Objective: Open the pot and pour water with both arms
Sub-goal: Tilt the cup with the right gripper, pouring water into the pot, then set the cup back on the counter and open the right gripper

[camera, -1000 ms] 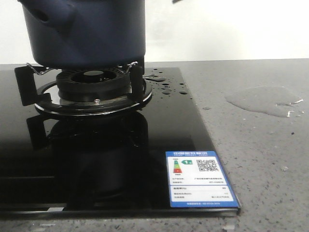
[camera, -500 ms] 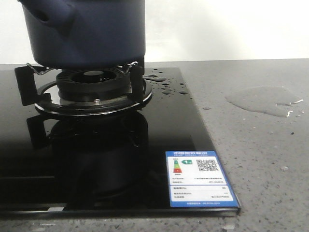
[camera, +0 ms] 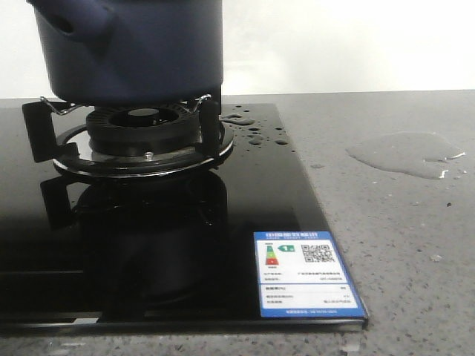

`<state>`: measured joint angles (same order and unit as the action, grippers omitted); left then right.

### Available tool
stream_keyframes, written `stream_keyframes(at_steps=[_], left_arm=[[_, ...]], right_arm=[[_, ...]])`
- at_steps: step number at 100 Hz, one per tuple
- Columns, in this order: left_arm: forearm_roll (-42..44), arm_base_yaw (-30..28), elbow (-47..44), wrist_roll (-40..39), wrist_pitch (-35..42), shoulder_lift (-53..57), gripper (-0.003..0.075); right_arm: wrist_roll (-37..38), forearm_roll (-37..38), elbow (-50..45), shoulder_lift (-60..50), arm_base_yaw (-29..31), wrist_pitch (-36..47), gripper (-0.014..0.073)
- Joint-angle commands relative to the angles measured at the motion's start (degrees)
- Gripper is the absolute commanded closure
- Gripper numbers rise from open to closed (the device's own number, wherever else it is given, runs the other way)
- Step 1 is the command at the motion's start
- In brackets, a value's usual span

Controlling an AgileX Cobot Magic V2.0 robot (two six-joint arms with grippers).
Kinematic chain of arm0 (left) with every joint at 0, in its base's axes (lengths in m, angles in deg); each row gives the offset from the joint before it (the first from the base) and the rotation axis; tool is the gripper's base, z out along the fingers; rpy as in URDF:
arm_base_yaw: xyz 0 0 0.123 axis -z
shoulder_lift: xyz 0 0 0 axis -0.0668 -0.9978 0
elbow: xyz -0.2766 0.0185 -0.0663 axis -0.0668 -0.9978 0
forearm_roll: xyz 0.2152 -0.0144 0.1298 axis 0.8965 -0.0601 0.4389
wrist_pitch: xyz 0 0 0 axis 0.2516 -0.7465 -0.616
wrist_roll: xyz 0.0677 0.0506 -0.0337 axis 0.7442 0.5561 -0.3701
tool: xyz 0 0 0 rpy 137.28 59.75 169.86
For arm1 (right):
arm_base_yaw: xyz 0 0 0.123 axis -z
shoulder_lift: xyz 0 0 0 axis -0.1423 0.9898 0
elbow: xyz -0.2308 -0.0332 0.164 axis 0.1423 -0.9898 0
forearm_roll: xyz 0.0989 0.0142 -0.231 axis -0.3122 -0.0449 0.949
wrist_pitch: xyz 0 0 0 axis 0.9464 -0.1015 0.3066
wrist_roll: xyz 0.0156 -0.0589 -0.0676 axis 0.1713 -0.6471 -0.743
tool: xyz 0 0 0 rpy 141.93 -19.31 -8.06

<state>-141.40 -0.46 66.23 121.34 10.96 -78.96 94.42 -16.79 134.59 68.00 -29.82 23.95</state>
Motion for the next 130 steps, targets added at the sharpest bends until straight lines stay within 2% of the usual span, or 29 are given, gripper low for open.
stream_keyframes(at_steps=[1, 11, 20, 28, 37, 46, 62, 70, 77, 84, 99, 106, 111, 130], left_arm=[[-5.0, -0.2, 2.0, -0.3, 0.2, 1.0, 0.044], [-4.8, -0.2, 2.0, -0.3, 0.0, 1.0, 0.044], [-4.3, -0.2, 2.0, -0.3, 0.0, 1.0, 0.044], [-3.4, -0.2, 1.8, -0.3, -0.2, 1.0, 0.044], [-3.4, -0.2, 1.4, -0.3, -0.7, 1.0, 0.044], [-3.4, -0.2, 0.6, -0.3, -0.8, 1.0, 0.044], [-3.4, -0.2, -0.9, -0.3, -0.8, 0.9, 0.044], [-3.4, -0.2, -1.2, -0.3, -0.9, 0.7, 0.044], [-3.4, -0.2, -1.3, -0.3, -0.9, 0.4, 0.044], [-3.4, -0.2, -1.3, -0.3, -0.9, 0.3, 0.044], [-3.4, -0.2, -1.3, -0.3, -0.9, 0.3, 0.044], [-3.4, -0.2, -1.3, -0.3, -0.9, 0.3, 0.044], [-3.3, -0.2, -1.3, -0.3, -1.0, 0.3, 0.044], [-0.8, -0.2, -1.8, -0.3, -0.9, 0.1, 0.044]], right_arm=[[10.5, -0.3, 2.3, -4.6, 0.3, -4.1, 0.0417], [22.2, -0.3, 2.0, -8.1, 1.4, -8.0, 0.0369], [29.8, -0.3, -0.3, -12.5, 3.2, -9.7, 0.034], [32.6, -0.3, -4.7, -17.2, 5.3, -8.1, 0.034], [34.7, -0.1, -13.6, -22.0, 8.3, -4.5, 0.034], [37.8, 0.0, -24.0, -25.9, 12.4, 2.4, 0.034], [40.4, 0.0, -41.1, -29.3, 20.7, 21.9, 0.034], [40.4, -0.5, -46.3, -29.3, 23.7, 30.0, 0.034], [40.4, -2.0, -49.0, -29.3, 25.7, 33.9, 0.0333], [40.4, -3.1, -50.2, -29.3, 26.9, 36.5, 0.0279], [40.4, -3.2, -50.3, -29.3, 27.3, 37.7, 0.004], [40.4, -3.2, -50.3, -29.3, 27.3, 37.7, -0.0039], [40.4, -3.2, -50.3, -29.4, 27.3, 37.7, -0.0062], [40.4, -3.2, -50.0, -33.3, 27.3, 37.7, -0.0062]])
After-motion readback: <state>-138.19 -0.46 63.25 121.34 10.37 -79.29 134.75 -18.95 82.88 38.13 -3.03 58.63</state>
